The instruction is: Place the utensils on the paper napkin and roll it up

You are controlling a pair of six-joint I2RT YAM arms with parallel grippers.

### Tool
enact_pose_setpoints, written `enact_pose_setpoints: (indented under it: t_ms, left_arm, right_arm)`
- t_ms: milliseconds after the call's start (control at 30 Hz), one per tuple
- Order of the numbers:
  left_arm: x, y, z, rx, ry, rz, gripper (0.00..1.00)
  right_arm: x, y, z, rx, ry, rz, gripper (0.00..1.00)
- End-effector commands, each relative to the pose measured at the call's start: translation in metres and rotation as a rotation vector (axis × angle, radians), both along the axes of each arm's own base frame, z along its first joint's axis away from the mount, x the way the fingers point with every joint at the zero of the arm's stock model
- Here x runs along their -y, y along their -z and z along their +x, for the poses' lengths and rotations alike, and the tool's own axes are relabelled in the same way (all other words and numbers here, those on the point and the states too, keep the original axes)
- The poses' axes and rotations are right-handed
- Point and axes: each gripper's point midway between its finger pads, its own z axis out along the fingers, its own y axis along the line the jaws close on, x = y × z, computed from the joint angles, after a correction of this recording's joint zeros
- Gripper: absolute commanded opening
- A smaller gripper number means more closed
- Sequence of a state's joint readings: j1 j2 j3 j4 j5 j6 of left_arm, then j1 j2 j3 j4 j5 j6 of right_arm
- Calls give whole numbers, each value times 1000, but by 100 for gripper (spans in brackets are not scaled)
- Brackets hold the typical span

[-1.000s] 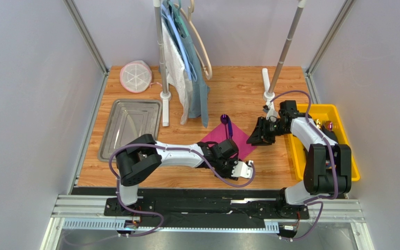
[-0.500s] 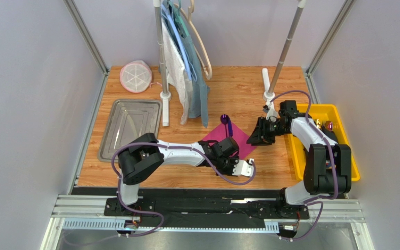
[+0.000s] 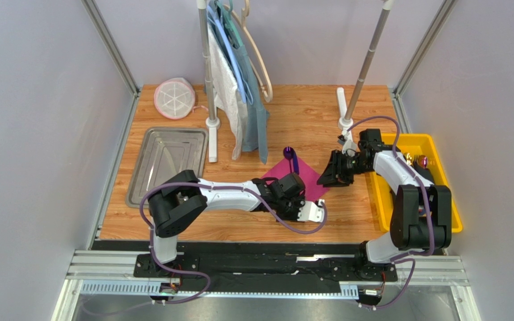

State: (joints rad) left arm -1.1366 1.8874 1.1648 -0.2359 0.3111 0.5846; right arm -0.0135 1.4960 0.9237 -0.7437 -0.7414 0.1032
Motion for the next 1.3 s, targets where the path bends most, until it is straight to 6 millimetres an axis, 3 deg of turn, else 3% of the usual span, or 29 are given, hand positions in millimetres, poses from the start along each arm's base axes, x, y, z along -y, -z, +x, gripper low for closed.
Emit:
enact_pose_setpoints:
  t_ms: [0,533,800,900,1133,1267]
  left_arm:
    - [1,-30,7,38,-20,-71,0]
    - [4,-28,64,119,-167,-73,0]
    - [6,-29,80,141,-200,-79,28]
    - [5,-28,87,142,-218,-80,36]
    - [9,-37,98,142,-245,-101,41]
    - [5,-36,101,129,-260,-100,41]
  right_arm:
    - [-2,-13,8,65,-20,3,37]
    - [-3,-15,7,63,-21,13,40]
    - [-5,-11,5,38,-21,32,41]
    - [-6,-9,4,32,-19,38,47]
    - [-10,-2,3,8,-17,60,56]
    - [-24,2,0,3,-60,67,57]
